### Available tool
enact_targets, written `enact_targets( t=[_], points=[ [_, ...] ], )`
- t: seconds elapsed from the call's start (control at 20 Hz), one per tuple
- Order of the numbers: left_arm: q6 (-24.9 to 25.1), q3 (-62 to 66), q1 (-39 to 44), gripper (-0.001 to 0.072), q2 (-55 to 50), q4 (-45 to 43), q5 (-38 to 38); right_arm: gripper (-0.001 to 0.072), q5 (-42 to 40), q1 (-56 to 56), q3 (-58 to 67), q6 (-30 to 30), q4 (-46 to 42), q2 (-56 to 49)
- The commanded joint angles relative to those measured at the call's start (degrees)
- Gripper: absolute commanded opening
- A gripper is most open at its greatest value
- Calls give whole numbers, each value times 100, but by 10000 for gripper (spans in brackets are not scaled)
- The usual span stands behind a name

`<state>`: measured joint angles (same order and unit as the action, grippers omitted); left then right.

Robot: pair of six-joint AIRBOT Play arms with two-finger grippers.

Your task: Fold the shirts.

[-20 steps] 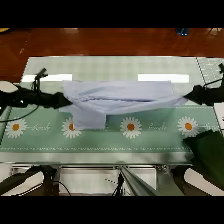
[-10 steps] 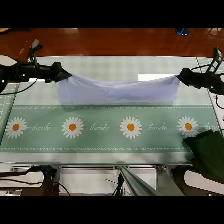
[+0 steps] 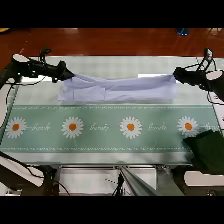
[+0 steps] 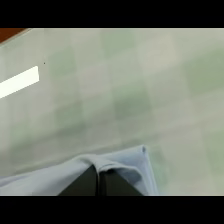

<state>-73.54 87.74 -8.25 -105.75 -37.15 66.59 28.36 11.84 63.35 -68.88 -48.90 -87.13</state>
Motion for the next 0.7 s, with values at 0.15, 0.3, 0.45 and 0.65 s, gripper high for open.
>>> enact_targets(
  t=[0.15,0.3,0.45,0.65],
  points=[
    [-70,98,-205,404,-345,7,817,37,505,-11,37,-109,-1086,-79],
    [-70,101,-413,404,-262,11,1176,424,535,-9,39,-109,-1375,-4],
    [-66,98,-564,403,-22,9,1322,492,509,33,39,-568,-2417,404],
    [111,98,-527,398,254,11,1325,499,1134,791,39,-1462,-2188,498]
  ],
)
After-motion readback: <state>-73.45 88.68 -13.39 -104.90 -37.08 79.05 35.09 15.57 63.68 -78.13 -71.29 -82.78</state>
